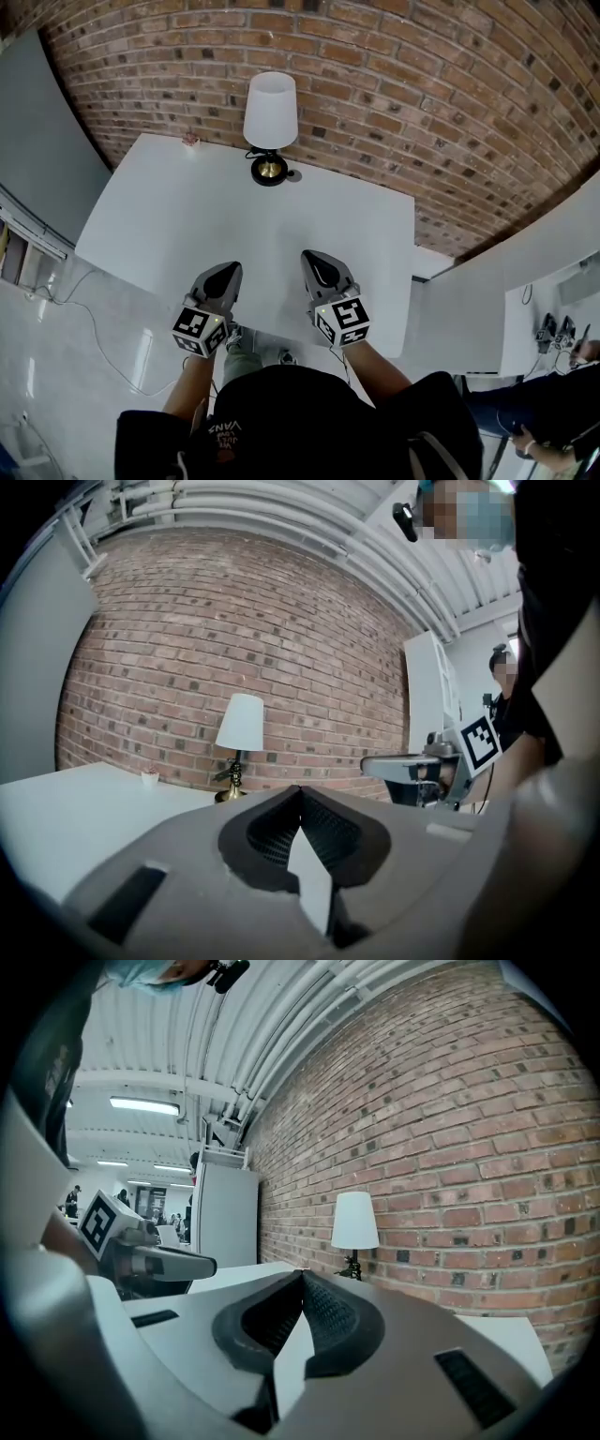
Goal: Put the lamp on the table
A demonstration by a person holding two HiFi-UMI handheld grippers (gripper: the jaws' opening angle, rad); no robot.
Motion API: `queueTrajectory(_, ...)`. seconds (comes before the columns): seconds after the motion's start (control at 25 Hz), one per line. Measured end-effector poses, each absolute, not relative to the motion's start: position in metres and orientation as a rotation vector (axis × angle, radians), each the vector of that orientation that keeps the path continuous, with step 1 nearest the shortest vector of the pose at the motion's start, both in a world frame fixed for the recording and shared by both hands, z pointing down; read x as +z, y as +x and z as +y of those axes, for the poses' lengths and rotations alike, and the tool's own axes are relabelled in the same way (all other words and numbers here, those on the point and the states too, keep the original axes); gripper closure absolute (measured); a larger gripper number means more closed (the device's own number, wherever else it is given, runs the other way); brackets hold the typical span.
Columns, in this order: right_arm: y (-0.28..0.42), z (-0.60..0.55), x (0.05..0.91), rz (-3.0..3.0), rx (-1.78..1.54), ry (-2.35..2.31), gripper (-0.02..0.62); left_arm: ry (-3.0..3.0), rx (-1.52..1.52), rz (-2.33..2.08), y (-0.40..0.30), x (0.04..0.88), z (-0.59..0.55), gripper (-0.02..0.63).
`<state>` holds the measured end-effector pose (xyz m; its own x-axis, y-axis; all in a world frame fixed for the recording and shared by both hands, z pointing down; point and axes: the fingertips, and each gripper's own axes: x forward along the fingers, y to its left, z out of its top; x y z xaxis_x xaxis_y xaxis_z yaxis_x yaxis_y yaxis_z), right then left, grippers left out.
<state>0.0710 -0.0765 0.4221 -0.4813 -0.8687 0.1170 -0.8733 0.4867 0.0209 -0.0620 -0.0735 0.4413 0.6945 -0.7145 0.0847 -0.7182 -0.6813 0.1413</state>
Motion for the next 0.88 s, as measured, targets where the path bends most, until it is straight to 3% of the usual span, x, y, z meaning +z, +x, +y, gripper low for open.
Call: queueTrajectory(0.88, 0.090, -0.033, 0.438, -2.604, 0.105, 1.518, 0.595, 2.704, 0.046, -1.233, -0.045, 0.454, -0.032, 0.603)
